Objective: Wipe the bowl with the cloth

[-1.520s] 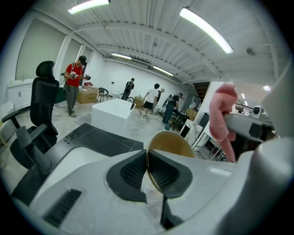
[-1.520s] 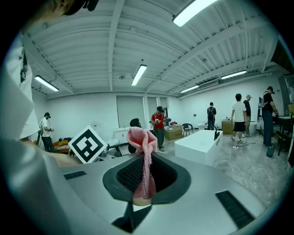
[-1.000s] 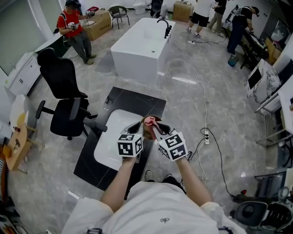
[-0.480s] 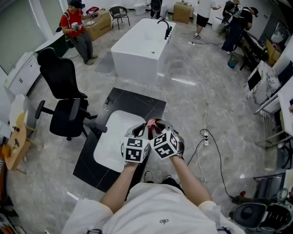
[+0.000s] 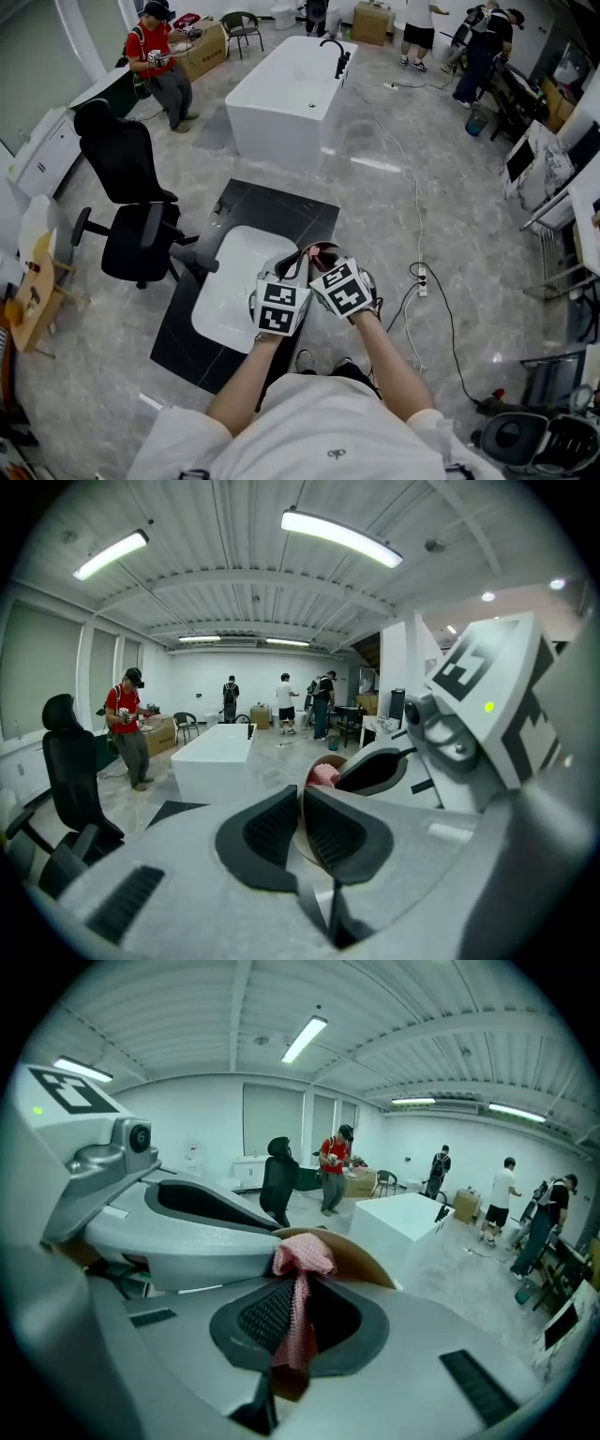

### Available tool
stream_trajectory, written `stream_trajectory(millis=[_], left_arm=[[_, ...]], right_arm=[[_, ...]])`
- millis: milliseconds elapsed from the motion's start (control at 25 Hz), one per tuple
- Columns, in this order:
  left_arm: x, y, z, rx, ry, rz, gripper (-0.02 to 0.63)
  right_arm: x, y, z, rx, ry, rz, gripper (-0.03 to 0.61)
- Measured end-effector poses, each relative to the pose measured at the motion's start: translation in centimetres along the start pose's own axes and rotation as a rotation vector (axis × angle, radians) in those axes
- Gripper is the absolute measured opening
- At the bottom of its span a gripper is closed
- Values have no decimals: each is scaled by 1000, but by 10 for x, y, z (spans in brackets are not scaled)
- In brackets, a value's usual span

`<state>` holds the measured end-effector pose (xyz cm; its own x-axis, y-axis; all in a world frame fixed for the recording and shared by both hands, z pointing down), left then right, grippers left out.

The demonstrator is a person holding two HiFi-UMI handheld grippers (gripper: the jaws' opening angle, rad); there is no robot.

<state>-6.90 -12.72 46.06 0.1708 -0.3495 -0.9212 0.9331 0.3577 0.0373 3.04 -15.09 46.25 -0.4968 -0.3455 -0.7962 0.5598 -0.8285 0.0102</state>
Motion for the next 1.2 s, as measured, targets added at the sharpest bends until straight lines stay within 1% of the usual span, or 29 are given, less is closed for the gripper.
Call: stream_trajectory(millis=[200, 280, 360, 520, 680, 840, 1040, 1120, 1200], left_arm=[[4, 2, -3, -11, 16, 40, 26], [5, 1, -3, -11, 23, 45, 26], [7, 0, -3, -7, 27, 48, 26], [6, -2, -5, -2, 26, 40, 26], [7, -4, -5, -3, 38, 42, 26], [9, 2, -6, -10, 47, 59, 26], [4, 10, -7, -30, 46, 58, 26], [4, 11, -8, -33, 49, 55, 26], [5, 11, -9, -32, 51, 56, 26]], right_arm=[[-4, 0, 2, 132, -32, 59, 26], [-6, -1, 3, 183, -70, 56, 26], [-10, -2, 2, 221, -123, 34, 26], [-17, -1, -5, 242, -199, -7, 26], [-14, -1, -4, 242, -216, -12, 26], [-12, 0, -3, 227, -192, 12, 26], [-8, 5, -7, 217, -73, 95, 26], [-8, 8, -10, 196, -44, 115, 26], [-8, 11, -14, 169, -1, 156, 26]])
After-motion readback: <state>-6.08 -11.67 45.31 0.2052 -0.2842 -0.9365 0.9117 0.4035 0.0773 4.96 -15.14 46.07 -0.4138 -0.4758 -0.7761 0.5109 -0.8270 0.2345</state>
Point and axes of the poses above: the fingertips, and each gripper's own axes: z forward along the fingers, y to its right, x out of its top, the point moved 9 cm from there along -z, backward along the fingers, and after that the axes turned 10 degrees about x, right-handed, at the moved point
